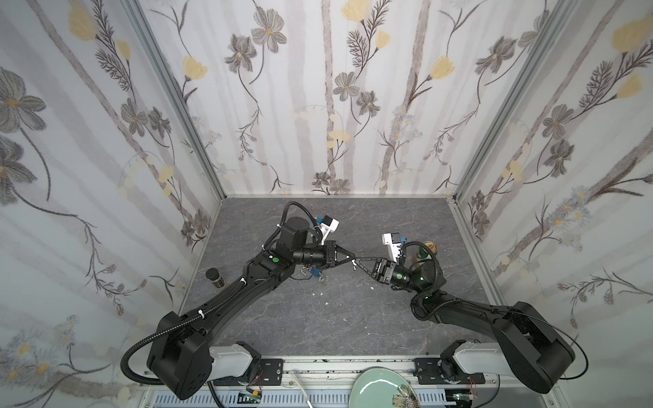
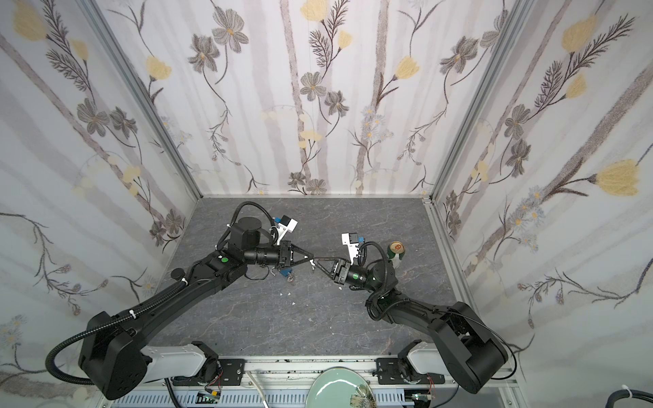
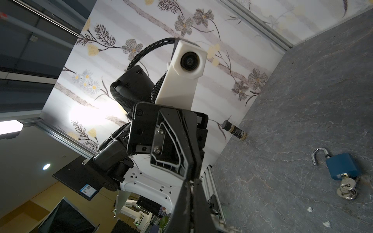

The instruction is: Unlock with the key

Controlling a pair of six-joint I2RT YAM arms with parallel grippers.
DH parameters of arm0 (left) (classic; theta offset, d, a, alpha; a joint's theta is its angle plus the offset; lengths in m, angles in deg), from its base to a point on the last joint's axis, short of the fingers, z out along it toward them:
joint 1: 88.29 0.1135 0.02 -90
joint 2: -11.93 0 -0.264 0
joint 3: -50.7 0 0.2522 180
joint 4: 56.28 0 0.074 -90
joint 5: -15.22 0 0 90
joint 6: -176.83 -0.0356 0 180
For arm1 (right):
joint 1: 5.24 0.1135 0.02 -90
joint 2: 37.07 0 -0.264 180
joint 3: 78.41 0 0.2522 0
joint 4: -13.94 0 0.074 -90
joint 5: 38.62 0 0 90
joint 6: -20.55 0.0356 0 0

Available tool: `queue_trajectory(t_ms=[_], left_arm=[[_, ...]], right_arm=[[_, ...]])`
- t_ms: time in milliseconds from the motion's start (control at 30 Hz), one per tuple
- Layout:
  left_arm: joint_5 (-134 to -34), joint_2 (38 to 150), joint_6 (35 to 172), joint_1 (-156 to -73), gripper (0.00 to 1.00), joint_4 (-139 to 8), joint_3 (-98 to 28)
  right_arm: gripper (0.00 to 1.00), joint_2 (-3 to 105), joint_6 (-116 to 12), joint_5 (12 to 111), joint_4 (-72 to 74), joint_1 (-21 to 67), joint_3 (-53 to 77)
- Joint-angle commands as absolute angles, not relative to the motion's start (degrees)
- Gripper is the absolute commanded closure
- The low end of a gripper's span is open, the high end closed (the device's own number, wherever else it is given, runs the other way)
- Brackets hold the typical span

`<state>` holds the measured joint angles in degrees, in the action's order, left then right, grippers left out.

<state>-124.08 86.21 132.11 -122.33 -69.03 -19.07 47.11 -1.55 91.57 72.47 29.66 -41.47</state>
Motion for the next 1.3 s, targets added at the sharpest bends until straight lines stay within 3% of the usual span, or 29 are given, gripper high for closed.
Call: queue_trajectory(t_ms=[0, 33, 100, 133, 233, 800, 1267], left_arm=[[-121.56, 86.15, 132.54, -122.32, 1.00, -67.68, -18.82], [-121.21, 86.12, 132.53, -122.31, 0.89, -67.82, -18.82], [-119.37, 85.77, 132.37, -122.22, 0.54, -68.77, -18.70], [-118.03, 85.25, 132.04, -122.12, 0.44, -69.51, -18.61], [-115.46, 84.44, 131.24, -121.48, 0.36, -71.05, -18.19], [-105.92, 93.27, 131.48, -123.52, 0.38, -81.57, -21.67], [-97.52, 113.78, 131.30, -132.57, 0.41, -97.92, -39.56]], right_arm=[[1.00, 47.21, -2.12, 94.61, 76.80, 30.25, -41.26], [1.00, 47.14, -2.12, 94.39, 76.74, 30.17, -41.35], [1.00, 46.88, -2.21, 93.78, 76.38, 30.02, -41.55], [1.00, 46.62, -2.38, 93.51, 76.06, 29.81, -41.69], [1.00, 45.38, -3.68, 92.67, 72.61, 28.85, -42.17], [1.00, 21.98, -17.40, 79.23, 33.23, 17.54, -48.48], [1.00, 3.22, -22.17, 68.86, 7.01, 8.00, -50.95]])
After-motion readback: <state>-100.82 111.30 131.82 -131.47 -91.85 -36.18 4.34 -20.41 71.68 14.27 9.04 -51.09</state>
